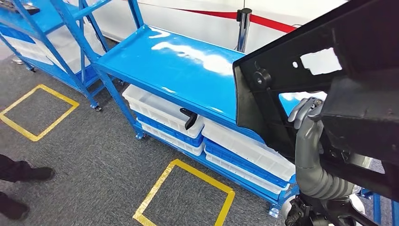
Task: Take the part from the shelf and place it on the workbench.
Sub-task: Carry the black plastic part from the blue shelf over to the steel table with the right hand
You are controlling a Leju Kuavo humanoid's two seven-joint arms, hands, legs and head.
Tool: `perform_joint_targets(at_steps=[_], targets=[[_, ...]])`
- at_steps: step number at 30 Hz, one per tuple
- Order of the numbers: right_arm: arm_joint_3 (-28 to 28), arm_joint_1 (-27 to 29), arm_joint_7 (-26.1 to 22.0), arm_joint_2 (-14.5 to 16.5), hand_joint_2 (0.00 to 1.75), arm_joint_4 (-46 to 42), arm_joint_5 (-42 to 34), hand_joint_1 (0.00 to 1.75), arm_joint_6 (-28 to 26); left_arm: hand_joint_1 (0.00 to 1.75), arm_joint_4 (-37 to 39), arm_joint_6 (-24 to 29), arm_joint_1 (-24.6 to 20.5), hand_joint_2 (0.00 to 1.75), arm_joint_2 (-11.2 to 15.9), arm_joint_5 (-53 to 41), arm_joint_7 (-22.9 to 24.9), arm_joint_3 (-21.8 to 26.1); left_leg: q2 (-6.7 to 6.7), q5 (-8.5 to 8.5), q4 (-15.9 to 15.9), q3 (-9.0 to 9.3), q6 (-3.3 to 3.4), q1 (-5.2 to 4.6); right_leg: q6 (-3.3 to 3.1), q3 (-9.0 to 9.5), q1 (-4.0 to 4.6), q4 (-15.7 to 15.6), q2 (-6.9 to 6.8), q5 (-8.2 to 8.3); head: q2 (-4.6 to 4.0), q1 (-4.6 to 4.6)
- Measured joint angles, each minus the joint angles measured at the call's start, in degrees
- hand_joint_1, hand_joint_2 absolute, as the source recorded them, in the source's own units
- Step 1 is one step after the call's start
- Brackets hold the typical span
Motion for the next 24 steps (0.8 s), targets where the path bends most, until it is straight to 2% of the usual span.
perform_joint_targets(at_steps=[1, 2, 3, 4, 5, 6, 7, 8, 9, 10, 12, 13, 14, 15, 17, 18, 19, 20, 21, 22, 24], targets=[[0.0, 0.0, 0.0, 0.0, 1.75, 0.0, 0.0, 1.75, 0.0, 0.0, -0.1, 0.0, -0.2, 1.75, 0.0, 0.0, 0.0, 0.0, 1.56, -1.61, 3.7, -1.84, -0.58, 0.25, -0.1, 0.18, 0.01, 0.0, -0.7, -0.15, 0.0, -0.11], [-0.1, 0.1, 0.0, 0.0, 1.75, 0.0, 0.0, 1.75, 0.0, 0.0, -0.1, 0.1, -0.4, 1.75, 0.0, 0.0, 0.1, 0.0, 2.46, -3.24, 8.0, -4.04, -1.07, 0.7, -0.14, 0.31, -0.01, 0.0, -1.47, -0.3, 0.0, -0.25], [-0.1, 0.2, 0.0, 0.0, 1.75, 0.0, 0.0, 1.75, 0.0, 0.0, -0.2, 0.1, -0.7, 1.75, 0.0, 0.1, 0.1, 0.0, 2.87, -4.3, 11.5, -5.93, -1.43, 1.13, -0.09, 0.44, -0.05, 0.0, -2.21, -0.44, 0.0, -0.26], [-0.1, 0.2, 0.0, 0.0, 1.75, 0.0, -0.1, 1.75, 0.0, 0.0, -0.3, 0.1, -0.8, 1.75, 0.0, 0.1, 0.2, 0.0, 3.06, -4.41, 13.2, -6.87, -1.7, 1.47, 0.01, 0.61, -0.11, 0.0, -2.92, -0.61, 0.0, -0.27], [-0.2, 0.2, 0.0, 0.0, 1.75, 0.0, -0.1, 1.75, 0.0, 0.0, -0.3, 0.1, -0.9, 1.75, 0.0, 0.0, 0.5, 0.0, 3.21, -3.5, 12.7, -6.69, -1.89, 1.74, 0.13, 0.84, -0.18, 0.0, -3.56, -0.77, 0.0, -0.27], [-0.2, 0.2, 0.0, 0.0, 1.75, 0.0, -0.2, 1.75, 0.0, 0.0, -0.3, 0.2, -0.8, 1.75, 0.0, 0.0, 0.8, 0.0, 3.51, -1.64, 9.9, -5.34, -2.02, 1.92, 0.29, 1.12, -0.27, 0.0, -4.13, -0.93, 0.0, -0.28], [-0.2, 0.2, 0.0, 0.0, 1.75, 0.0, -0.3, 1.75, 0.0, 0.0, -0.3, 0.2, -0.7, 1.75, 0.0, -0.1, 1.2, 0.0, 4.47, 0.73, 5.3, -3.17, -2.05, 2.0, 0.5, 1.44, -0.34, 0.0, -4.68, -1.11, 0.0, -0.28], [-0.2, 0.2, 0.0, 0.0, 1.75, 0.0, -0.4, 1.75, 0.0, 0.0, -0.3, 0.2, -0.5, 1.75, 0.0, -0.1, 1.5, 0.0, 5.7, 2.34, 1.0, -1.17, -1.99, 1.77, 0.74, 1.7, -0.32, -0.1, -5.15, -1.26, 0.0, -0.28], [-0.2, 0.2, 0.0, 0.0, 1.75, 0.0, -0.4, 1.75, 0.0, 0.0, -0.3, 0.2, -0.4, 1.75, 0.0, -0.1, 1.9, -0.1, 6.74, 3.4, -2.3, 0.28, -1.74, 1.48, 1.05, 1.86, -0.24, -0.2, -5.57, -1.38, 0.0, -0.27], [-0.3, 0.2, 0.0, 0.0, 1.75, 0.0, -0.5, 1.75, 0.0, 0.0, -0.4, 0.2, -0.3, 1.75, 0.0, -0.1, 2.1, -0.1, 7.51, 3.74, -4.2, 0.98, -1.44, 1.14, 1.35, 1.93, -0.15, -0.2, -5.98, -1.48, 0.0, -0.27], [-0.3, 0.1, 0.0, 0.0, 1.75, 0.0, -0.6, 1.75, 0.0, 0.0, -0.4, 0.2, -0.3, 1.75, 0.0, -0.1, 2.3, -0.1, 6.78, 3.57, -4.7, 0.78, -0.61, 0.64, 2.06, 2.17, -0.05, -0.6, -7.09, -1.51, 0.0, -0.27], [-0.3, 0.1, 0.1, 0.0, 1.75, 0.0, -0.6, 1.75, 0.0, 0.0, -0.4, 0.2, -0.2, 1.75, 0.0, -0.1, 2.3, -0.1, 6.08, 3.78, -5.0, 0.93, -0.2, 0.69, 2.4, 2.39, -0.17, -0.6, -7.21, -1.69, 0.0, -0.25], [-0.3, 0.1, 0.1, 0.0, 1.75, 0.1, -0.6, 1.75, 0.0, 0.0, -0.4, 0.2, -0.2, 1.75, 0.0, -0.1, 2.4, -0.1, 5.34, 4.01, -5.3, 1.19, 0.22, 0.74, 2.66, 2.44, -0.27, -0.2, -6.68, -2.13, -0.01, -0.23], [-0.4, 0.0, 0.0, 0.0, 1.75, 0.1, -0.6, 1.75, 0.0, 0.0, -0.4, 0.2, -0.2, 1.75, 0.0, -0.1, 2.4, -0.1, 4.71, 4.23, -5.7, 1.58, 0.72, 0.83, 2.73, 1.8, -0.33, 1.6, -5.31, -3.32, -0.01, -0.17], [-0.4, 0.2, 0.0, 0.0, 1.75, 0.1, -0.6, 1.75, -0.1, 0.0, -0.5, 0.2, -0.2, 1.75, -0.1, -0.2, 2.6, -0.1, 3.45, 4.3, -6.0, 2.02, 1.47, 0.78, 2.5, -1.6, -0.19, 8.8, -2.27, -6.84, -0.01, -0.04], [-0.5, 0.3, -0.1, 0.0, 1.75, 0.1, -0.6, 1.75, -0.1, 0.0, -0.5, 0.2, -0.2, 1.75, -0.1, -0.2, 2.7, -0.1, 2.8, 4.22, -5.9, 2.09, 1.77, 0.66, 2.38, -3.82, -0.02, 12.9, -1.42, -8.48, 0.0, 0.01], [-0.5, 0.4, -0.1, 0.0, 1.75, 0.1, -0.6, 1.75, -0.2, 0.0, -0.6, 0.2, -0.2, 1.75, -0.1, -0.3, 2.7, -0.1, 2.02, 4.15, -5.9, 2.15, 1.88, 0.53, 2.29, -5.54, 0.16, 15.7, -1.18, -9.07, 0.0, 0.02], [-0.5, 0.4, -0.1, 0.0, 1.75, 0.1, -0.6, 1.75, -0.2, 0.0, -0.6, 0.2, -0.1, 1.75, -0.1, -0.5, 2.8, -0.2, 1.19, 4.06, -5.9, 2.25, 1.94, 0.41, 2.18, -6.34, 0.3, 16.4, -1.09, -8.52, 0.0, 0.02], [-0.5, 0.5, -0.2, 0.0, 1.75, 0.1, -0.6, 1.75, -0.2, 0.0, -0.6, 0.2, -0.1, 1.75, -0.1, -0.7, 2.8, -0.3, 0.31, 3.93, -5.8, 2.42, 1.93, 0.35, 2.03, -5.86, 0.38, 14.5, -0.95, -6.73, 0.0, 0.02], [-0.5, 0.5, -0.3, 0.0, 1.75, 0.1, -0.7, 1.75, -0.2, 0.0, -0.7, 0.3, -0.1, 1.75, -0.1, -0.8, 2.8, -0.3, -0.57, 3.71, -5.7, 2.62, 1.85, 0.31, 1.88, -4.45, 0.39, 10.8, -0.48, -4.17, 0.0, 0.02], [-0.5, 0.5, -0.3, 0.0, 1.75, 0.1, -0.7, 1.75, -0.1, 0.0, -0.8, 0.4, -0.2, 1.75, -0.1, -1.1, 2.8, -0.4, -2.01, 3.11, -5.1, 2.57, 1.46, 0.33, 1.58, -1.17, 0.2, 3.1, 1.94, -0.57, 0.0, 0.01]])
